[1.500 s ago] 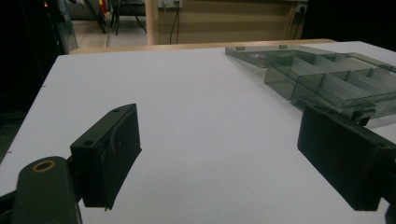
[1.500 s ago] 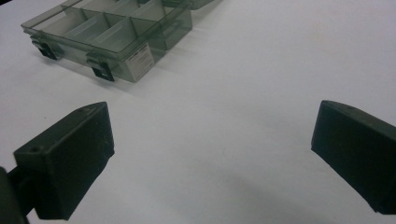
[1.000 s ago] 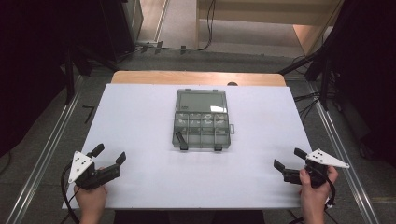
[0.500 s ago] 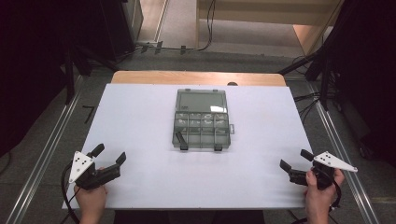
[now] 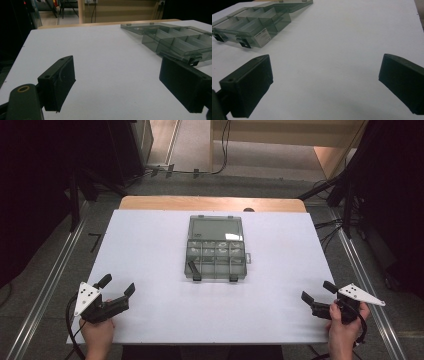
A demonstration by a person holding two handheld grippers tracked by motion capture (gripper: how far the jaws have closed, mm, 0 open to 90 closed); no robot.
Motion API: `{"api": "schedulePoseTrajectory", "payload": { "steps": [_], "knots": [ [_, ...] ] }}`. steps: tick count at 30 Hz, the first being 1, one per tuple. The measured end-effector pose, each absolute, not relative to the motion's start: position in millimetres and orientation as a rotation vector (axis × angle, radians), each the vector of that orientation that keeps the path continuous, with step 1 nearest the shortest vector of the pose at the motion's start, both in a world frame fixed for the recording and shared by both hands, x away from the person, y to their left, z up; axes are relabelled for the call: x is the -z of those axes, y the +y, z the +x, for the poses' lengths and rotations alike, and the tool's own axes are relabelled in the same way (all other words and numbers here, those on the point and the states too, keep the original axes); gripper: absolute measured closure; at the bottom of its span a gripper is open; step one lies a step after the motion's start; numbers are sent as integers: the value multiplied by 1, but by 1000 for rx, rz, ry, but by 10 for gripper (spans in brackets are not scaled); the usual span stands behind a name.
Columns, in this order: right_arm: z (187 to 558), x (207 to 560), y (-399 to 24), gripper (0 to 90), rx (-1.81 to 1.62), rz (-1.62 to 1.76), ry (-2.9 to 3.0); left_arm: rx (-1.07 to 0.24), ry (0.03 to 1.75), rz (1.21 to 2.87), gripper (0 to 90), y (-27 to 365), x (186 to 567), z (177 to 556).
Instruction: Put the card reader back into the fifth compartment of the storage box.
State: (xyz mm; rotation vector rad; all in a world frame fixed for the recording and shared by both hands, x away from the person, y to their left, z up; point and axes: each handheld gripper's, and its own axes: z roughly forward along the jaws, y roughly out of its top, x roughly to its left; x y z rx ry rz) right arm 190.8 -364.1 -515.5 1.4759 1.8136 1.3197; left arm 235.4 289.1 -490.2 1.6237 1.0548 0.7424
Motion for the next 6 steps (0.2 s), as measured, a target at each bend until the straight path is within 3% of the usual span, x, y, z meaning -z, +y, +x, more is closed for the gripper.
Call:
{"api": "schedulePoseTrajectory", "payload": {
  "steps": [6],
  "knots": [
    [192,515,-362,0,-1319,1482,1828,-743,1054,1626,136,289,490,235]
  ]
}}
